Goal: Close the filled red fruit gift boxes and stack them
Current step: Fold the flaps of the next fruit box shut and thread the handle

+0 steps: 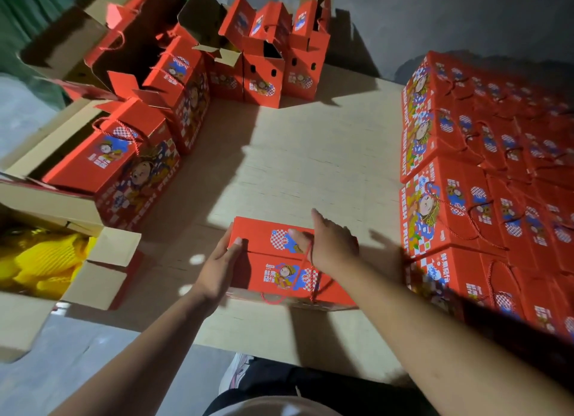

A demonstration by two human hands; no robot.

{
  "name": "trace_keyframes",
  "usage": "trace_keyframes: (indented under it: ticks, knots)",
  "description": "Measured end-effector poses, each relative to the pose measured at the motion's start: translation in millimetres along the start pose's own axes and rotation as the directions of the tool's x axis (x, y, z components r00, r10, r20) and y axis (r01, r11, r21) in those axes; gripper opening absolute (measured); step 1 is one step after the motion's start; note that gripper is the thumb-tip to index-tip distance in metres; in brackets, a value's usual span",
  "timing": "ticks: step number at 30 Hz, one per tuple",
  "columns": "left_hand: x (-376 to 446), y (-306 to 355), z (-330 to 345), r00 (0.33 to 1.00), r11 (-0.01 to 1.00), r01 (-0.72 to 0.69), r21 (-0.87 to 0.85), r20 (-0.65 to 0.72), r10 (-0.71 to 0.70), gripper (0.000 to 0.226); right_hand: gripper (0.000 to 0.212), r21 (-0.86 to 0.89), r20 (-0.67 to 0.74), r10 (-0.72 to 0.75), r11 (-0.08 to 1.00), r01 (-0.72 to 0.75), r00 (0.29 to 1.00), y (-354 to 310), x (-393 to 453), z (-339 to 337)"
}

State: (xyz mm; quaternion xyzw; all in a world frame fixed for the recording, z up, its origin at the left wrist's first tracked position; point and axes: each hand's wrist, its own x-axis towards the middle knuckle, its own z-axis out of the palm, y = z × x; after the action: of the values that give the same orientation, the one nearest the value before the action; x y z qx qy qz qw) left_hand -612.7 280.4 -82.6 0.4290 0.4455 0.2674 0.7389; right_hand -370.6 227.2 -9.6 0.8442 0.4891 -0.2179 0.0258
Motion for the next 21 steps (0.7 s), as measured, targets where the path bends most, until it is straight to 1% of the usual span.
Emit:
trace_keyframes:
  ticks: [2, 4, 5, 6, 8, 10, 12, 14, 16, 18, 20, 21]
  knots:
    - [-0.8, 1.5, 1.2, 1.0, 1.0, 0.004, -0.012, -0.007, -0.004, 0.055, 0.083, 0.028, 0.153, 0.047, 0.998, -0.052, 0.987, 8.6, 22.2, -16.6]
    - [-2.2, 2.5, 1.5, 1.0, 1.0, 0.003, -0.011, -0.01, -0.003, 0.053, 0.078, 0.101, 0.232, 0.045, 0.992, -0.07, 0.972, 13.6, 32.6, -26.2]
    - [-2.9, 2.5, 1.7, 1.0, 1.0, -0.001, -0.007, -0.007, 0.001, 0.051, 0.074, 0.171, 0.232, 0.029, 0.983, -0.07, 0.972, 13.3, 33.8, -30.1]
    - [-3.3, 2.4, 1.9, 1.0, 1.0, -0.005, -0.007, -0.005, 0.005, 0.05, 0.069, 0.277, 0.216, 0.007, 0.959, -0.068, 0.976, 11.4, 34.0, -32.4]
    - [-3.7, 1.6, 2.0, 1.0, 1.0, -0.004, -0.019, -0.019, 0.003, 0.049, 0.053, 0.479, 0.178, -0.037, 0.876, -0.054, 0.983, 4.7, 32.3, -33.1]
    - [-3.1, 2.1, 1.7, 1.0, 1.0, -0.006, -0.02, -0.026, 0.005, 0.048, 0.051, 0.566, 0.101, -0.075, 0.825, 0.005, 0.992, -2.7, 27.1, -34.4]
    - [-3.8, 4.7, 2.0, 1.0, 1.0, 0.003, -0.019, -0.016, -0.003, 0.047, 0.045, 0.598, 0.042, -0.1, 0.8, 0.055, 0.994, -8.6, 19.4, -39.0]
    - [-6.4, 8.7, 1.9, 1.0, 1.0, 0.016, -0.009, -0.018, -0.016, 0.052, 0.039, 0.631, 0.053, -0.143, 0.772, 0.078, 0.988, -12.6, 10.0, -48.4]
    - [-8.2, 12.3, 2.5, 0.999, 1.0, 0.027, 0.005, -0.017, -0.027, 0.058, 0.037, 0.665, 0.133, -0.203, 0.744, 0.064, 0.97, -16.5, 0.5, -62.0]
    - [-12.1, 17.4, 5.5, 0.999, 0.999, 0.04, 0.023, -0.031, -0.04, 0.06, 0.039, 0.666, 0.247, -0.256, 0.745, 0.028, 0.935, -21.9, -11.9, -77.2]
    - [-19.8, 24.0, 6.8, 0.995, 0.994, 0.066, 0.092, -0.082, -0.059, 0.065, 0.043, 0.644, 0.342, -0.29, 0.765, 0.002, 0.894, -27.5, -24.7, -90.9]
    - [-25.1, 25.3, 6.2, 0.989, 0.985, 0.097, 0.14, -0.125, -0.08, 0.074, 0.044, 0.633, 0.367, -0.299, 0.774, -0.001, 0.881, -30.9, -30.6, -97.8]
